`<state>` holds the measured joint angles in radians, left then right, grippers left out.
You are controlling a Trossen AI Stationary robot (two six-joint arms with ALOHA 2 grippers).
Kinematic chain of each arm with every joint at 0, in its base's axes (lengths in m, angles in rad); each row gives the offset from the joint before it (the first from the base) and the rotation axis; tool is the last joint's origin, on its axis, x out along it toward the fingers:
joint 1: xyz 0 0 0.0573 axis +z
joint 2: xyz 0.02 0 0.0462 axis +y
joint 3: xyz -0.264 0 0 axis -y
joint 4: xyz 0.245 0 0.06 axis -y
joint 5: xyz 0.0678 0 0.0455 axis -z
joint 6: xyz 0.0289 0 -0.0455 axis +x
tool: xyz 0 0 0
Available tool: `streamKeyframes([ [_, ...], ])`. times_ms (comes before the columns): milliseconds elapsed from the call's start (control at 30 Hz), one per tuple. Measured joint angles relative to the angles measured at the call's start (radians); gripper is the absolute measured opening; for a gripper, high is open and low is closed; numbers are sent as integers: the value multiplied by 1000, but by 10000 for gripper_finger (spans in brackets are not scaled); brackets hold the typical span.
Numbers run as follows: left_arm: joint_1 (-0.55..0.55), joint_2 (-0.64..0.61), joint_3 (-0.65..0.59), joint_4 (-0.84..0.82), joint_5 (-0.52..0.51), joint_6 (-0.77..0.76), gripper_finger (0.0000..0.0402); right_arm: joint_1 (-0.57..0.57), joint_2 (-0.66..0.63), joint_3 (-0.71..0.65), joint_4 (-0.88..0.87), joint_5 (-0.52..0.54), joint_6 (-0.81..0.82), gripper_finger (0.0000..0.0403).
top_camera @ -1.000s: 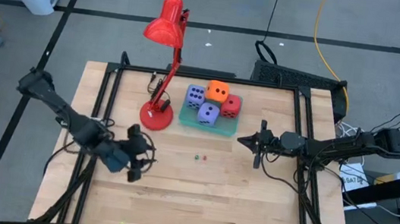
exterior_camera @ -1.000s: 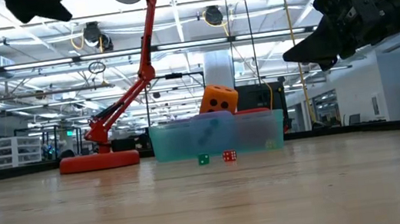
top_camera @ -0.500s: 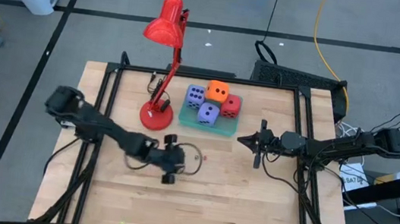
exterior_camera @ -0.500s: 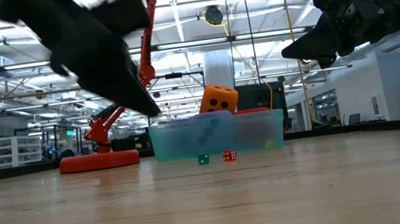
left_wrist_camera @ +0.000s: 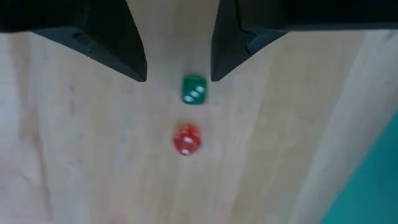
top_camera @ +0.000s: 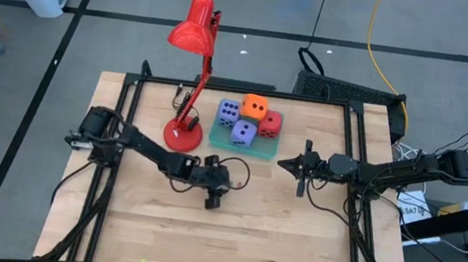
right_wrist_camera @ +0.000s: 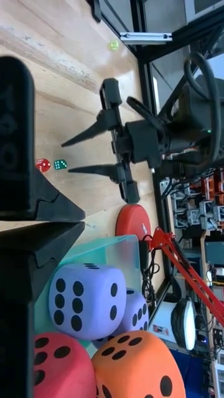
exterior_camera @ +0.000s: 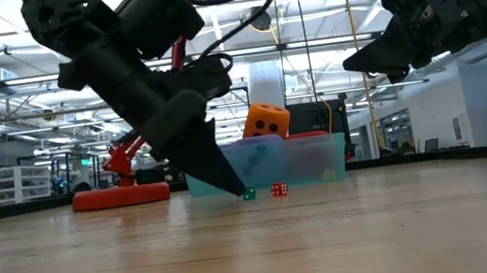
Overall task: Pick & Place Dice
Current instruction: Put the small dark green die into the blue bin
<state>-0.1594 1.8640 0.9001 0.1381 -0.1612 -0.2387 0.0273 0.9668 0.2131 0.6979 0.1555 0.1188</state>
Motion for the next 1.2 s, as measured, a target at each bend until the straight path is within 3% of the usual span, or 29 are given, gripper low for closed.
streamKeyframes([
  [267,29,0,0,-3,-1,49,186,0,0,0,-2,0,-1,1],
  [533,48,0,0,47,83,157,186,0,0,0,-4,0,-3,1],
  [1200,70,0,0,26,153,192,186,0,0,0,-16,5,1,2],
])
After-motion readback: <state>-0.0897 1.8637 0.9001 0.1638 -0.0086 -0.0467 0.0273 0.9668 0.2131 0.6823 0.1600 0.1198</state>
